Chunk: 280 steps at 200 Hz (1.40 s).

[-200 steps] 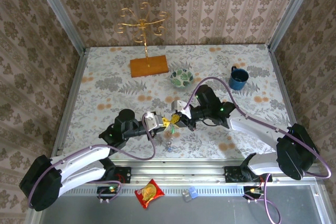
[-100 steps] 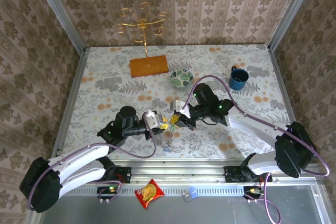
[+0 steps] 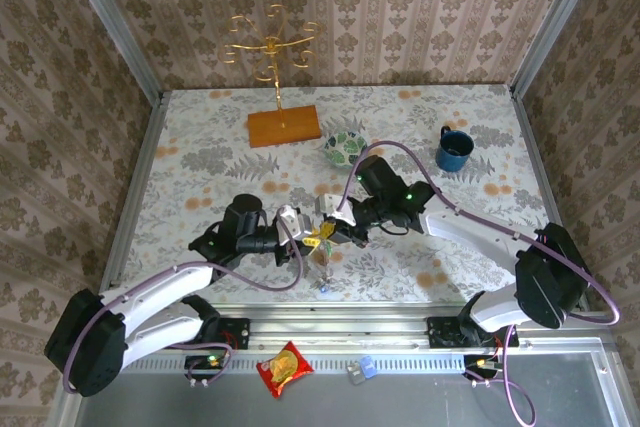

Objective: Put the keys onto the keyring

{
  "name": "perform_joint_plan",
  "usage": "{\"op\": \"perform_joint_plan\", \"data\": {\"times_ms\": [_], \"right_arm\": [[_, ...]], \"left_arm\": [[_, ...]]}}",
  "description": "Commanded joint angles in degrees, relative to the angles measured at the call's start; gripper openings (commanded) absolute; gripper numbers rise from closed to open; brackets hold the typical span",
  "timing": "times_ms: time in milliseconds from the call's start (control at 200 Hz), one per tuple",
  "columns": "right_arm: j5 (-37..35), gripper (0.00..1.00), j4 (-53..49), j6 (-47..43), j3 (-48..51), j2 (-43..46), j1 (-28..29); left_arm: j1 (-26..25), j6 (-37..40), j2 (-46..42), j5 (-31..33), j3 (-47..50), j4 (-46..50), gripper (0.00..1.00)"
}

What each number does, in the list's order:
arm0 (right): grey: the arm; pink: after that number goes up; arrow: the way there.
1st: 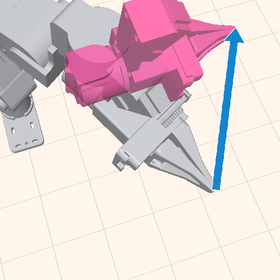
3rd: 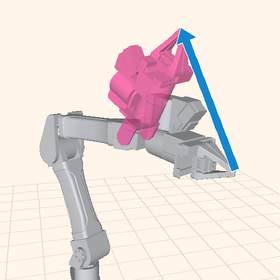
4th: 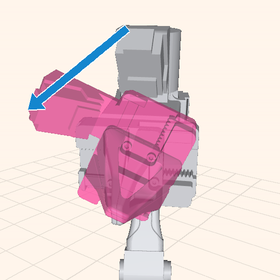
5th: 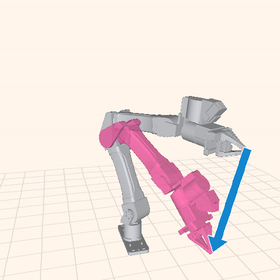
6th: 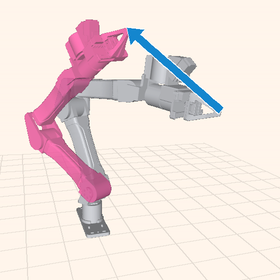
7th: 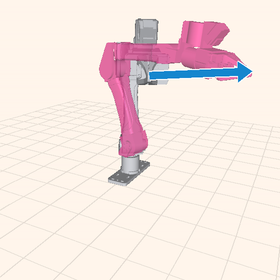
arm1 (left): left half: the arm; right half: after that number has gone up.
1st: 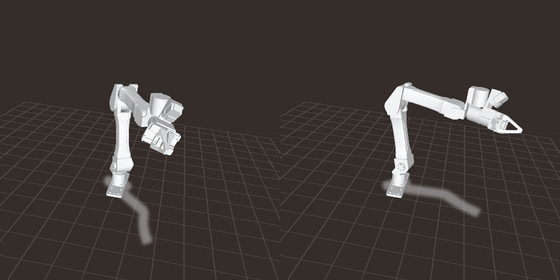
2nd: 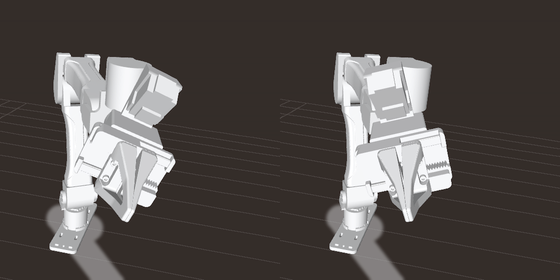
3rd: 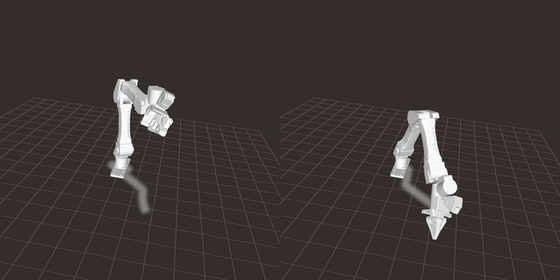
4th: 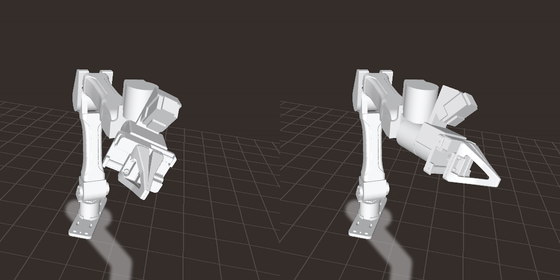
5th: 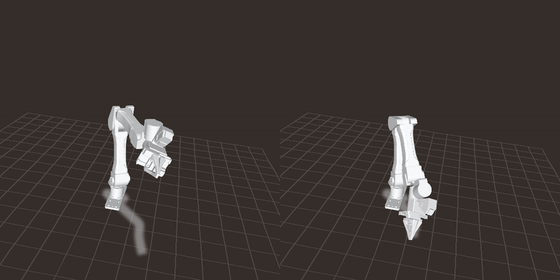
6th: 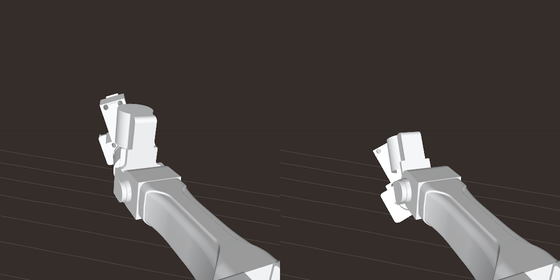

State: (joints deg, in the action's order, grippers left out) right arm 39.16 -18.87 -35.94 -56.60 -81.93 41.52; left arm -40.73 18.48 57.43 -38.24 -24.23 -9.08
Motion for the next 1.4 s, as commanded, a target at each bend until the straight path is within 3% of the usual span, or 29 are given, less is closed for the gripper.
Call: {"op": "perform_joint_plan", "data": {"times_ms": [0,415,570,625,690,795,1025,1395], "right_arm": [[-1.8,0.00,-1.8,-2.0,-2.0,-0.5,0.5],[2.5,0.00,0.6,0.4,-2.1,-0.8,1.0],[3.4,0.00,1.7,1.6,-1.2,-0.8,1.0],[4.3,0.01,3.9,3.9,-0.2,-0.2,0.5],[6.1,0.21,8.2,8.3,2.0,1.1,-1.0],[7.9,0.30,18.1,15.0,8.1,5.1,-3.9],[5.7,0.32,32.1,23.4,17.1,7.5,-4.7],[7.0,0.30,39.5,27.3,19.2,3.3,-4.1]], "left_arm": [[0.5,1.2,-0.5,-4.3,-2.4,1.3,0.23],[0.9,0.5,0.8,-5.2,-2.1,-0.7,0.15],[1.3,-0.9,0.6,-5.4,-1.0,-3.7,0.00],[1.4,-1.0,0.4,-5.0,-0.6,-4.1,0.00],[1.4,-1.9,0.1,-4.5,0.3,-6.0,0.00],[1.4,-4.6,-0.4,-3.3,3.0,-11.6,0.00],[1.5,-11.0,-0.6,-1.6,8.2,-23.9,0.00],[1.4,-14.4,-0.4,-0.2,11.1,-31.0,0.00]]}}
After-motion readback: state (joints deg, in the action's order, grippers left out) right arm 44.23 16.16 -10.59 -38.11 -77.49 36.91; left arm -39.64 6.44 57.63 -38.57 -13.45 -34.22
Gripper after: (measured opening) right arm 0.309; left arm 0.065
